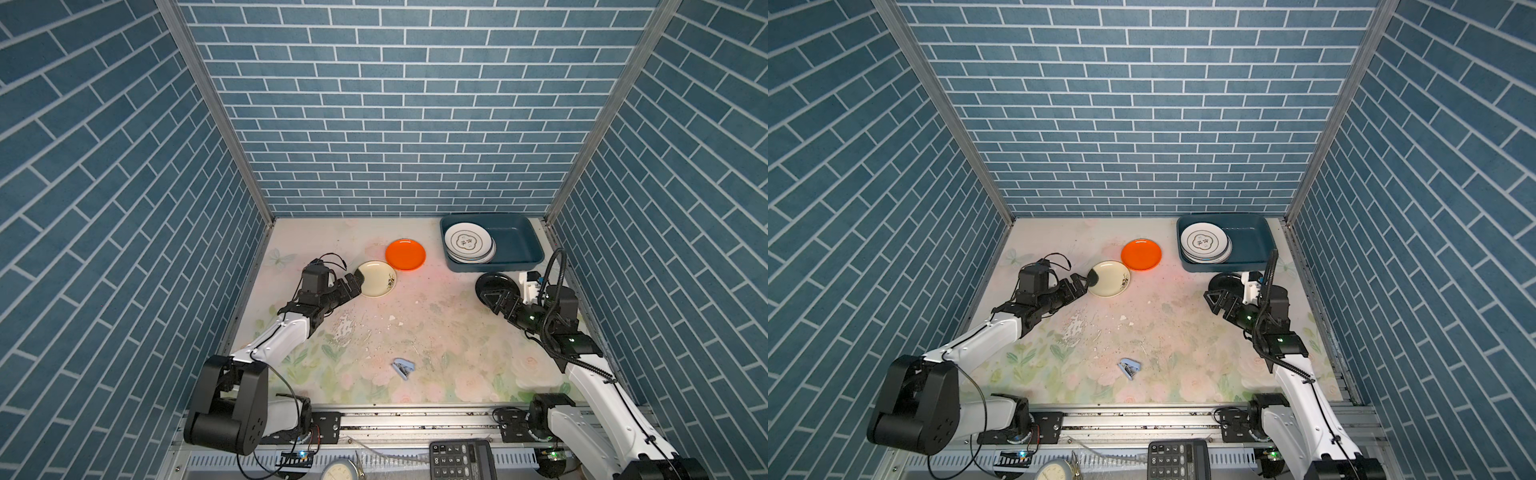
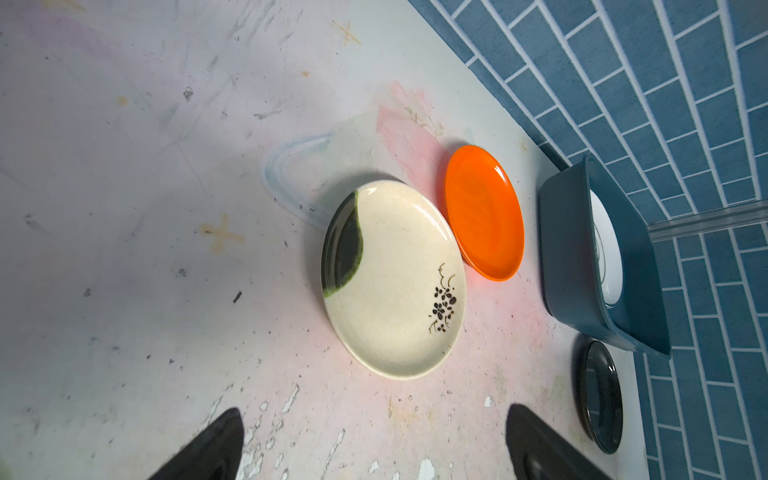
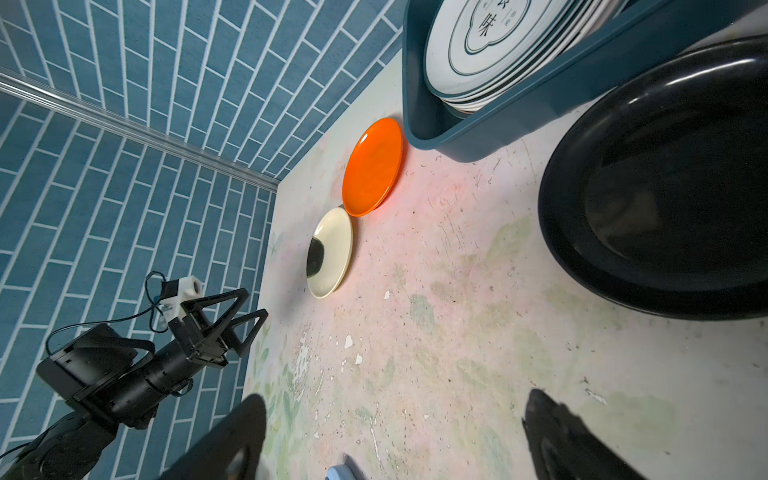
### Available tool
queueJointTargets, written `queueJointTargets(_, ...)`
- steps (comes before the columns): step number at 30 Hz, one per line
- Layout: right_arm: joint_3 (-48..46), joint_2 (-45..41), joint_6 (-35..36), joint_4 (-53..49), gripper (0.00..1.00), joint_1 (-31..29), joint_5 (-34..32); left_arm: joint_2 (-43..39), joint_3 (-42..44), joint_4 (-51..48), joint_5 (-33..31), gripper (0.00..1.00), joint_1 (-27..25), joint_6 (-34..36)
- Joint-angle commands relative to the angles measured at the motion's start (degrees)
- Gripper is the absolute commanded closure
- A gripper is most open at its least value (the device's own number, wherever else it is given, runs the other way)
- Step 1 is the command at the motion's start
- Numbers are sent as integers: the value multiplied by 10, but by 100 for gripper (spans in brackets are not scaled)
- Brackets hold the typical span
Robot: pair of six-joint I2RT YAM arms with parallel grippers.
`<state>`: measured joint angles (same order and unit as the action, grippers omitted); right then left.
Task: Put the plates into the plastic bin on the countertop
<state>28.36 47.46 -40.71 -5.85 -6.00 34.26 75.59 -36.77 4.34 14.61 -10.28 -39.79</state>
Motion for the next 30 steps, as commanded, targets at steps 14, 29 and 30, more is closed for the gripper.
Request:
queueJointTargets(14,2,-35,-35,0,5,-2,24,188,-30,165,72,14,45,-56)
queueJointTargets(29,-11,-26,-42,-4,6,-2,-6,318,-80,234,130,61,47,-89)
queueJointTargets(30,-13,-26,-45,-2,6,-2,-8,319,-82,230,130,63,47,-86)
